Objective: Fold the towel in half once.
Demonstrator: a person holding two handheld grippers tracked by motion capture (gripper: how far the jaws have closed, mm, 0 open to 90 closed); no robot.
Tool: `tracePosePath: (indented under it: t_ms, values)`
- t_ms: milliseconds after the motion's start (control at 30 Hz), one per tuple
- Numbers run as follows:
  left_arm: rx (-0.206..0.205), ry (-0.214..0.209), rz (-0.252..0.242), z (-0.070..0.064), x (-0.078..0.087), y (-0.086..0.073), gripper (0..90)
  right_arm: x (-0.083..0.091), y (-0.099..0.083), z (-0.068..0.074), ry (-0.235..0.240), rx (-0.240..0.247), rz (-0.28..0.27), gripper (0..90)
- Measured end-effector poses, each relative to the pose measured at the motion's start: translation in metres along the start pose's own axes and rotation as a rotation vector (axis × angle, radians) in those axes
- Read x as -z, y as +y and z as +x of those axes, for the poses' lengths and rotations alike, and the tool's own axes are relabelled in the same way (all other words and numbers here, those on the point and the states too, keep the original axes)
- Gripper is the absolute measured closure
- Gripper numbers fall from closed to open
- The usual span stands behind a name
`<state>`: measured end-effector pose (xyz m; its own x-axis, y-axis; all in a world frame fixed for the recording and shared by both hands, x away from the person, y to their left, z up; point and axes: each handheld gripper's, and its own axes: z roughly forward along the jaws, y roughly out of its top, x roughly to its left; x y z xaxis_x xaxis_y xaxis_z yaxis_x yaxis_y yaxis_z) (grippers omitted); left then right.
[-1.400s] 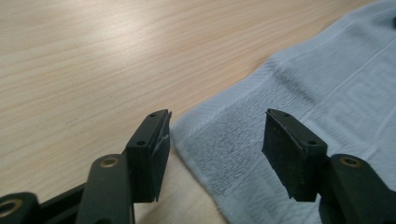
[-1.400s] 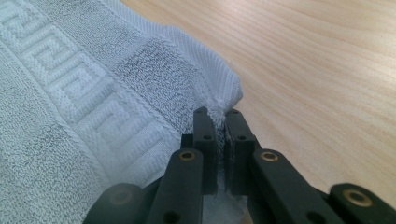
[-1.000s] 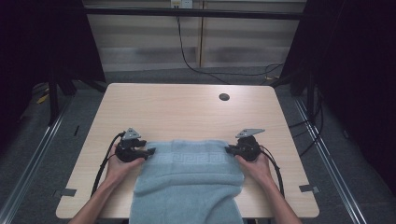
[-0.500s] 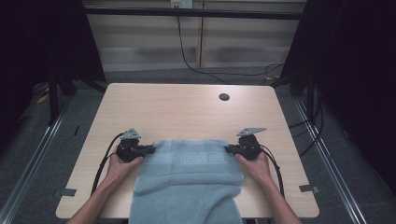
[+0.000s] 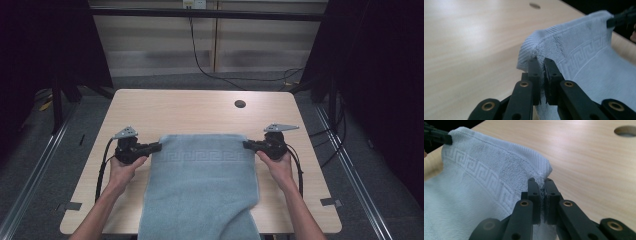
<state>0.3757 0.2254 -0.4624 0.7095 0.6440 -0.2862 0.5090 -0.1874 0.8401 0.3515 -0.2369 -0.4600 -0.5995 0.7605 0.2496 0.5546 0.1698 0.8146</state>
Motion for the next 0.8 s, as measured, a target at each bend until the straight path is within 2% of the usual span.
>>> tracePosePath:
  t_ms: [100, 267, 333, 400, 500, 600, 700, 800]
  values:
    - [-0.042, 0.022, -0.018, -0.003, 0.002, 0.017, 85.3, 0.004, 0.015, 0.000, 0.006, 0.019, -0.022, 86.2]
    - [-0.046, 0.020, -0.089, -0.004, 0.013, 0.051, 85.4, 0.015, 0.051, 0.000, -0.016, 0.034, -0.084, 86.2]
    - [-0.053, 0.031, -0.111, -0.005, 0.016, 0.063, 85.4, 0.018, 0.065, -0.002, -0.023, 0.037, -0.100, 86.2]
    - [-0.063, 0.041, -0.117, -0.005, 0.018, 0.074, 85.4, 0.019, 0.080, -0.002, -0.046, 0.065, -0.089, 86.3]
    - [-0.060, 0.048, -0.145, -0.003, 0.020, 0.089, 85.4, 0.019, 0.096, -0.002, -0.053, 0.066, -0.113, 86.3]
    - [-0.080, 0.071, -0.144, -0.001, 0.020, 0.107, 85.5, 0.020, 0.109, -0.003, -0.071, 0.072, -0.125, 86.3]
    - [-0.076, 0.069, -0.172, 0.000, 0.020, 0.127, 85.9, 0.024, 0.123, -0.005, -0.095, 0.070, -0.151, 86.4]
    - [-0.088, 0.062, -0.191, -0.004, 0.025, 0.142, 85.9, 0.033, 0.138, -0.007, -0.106, 0.058, -0.212, 86.6]
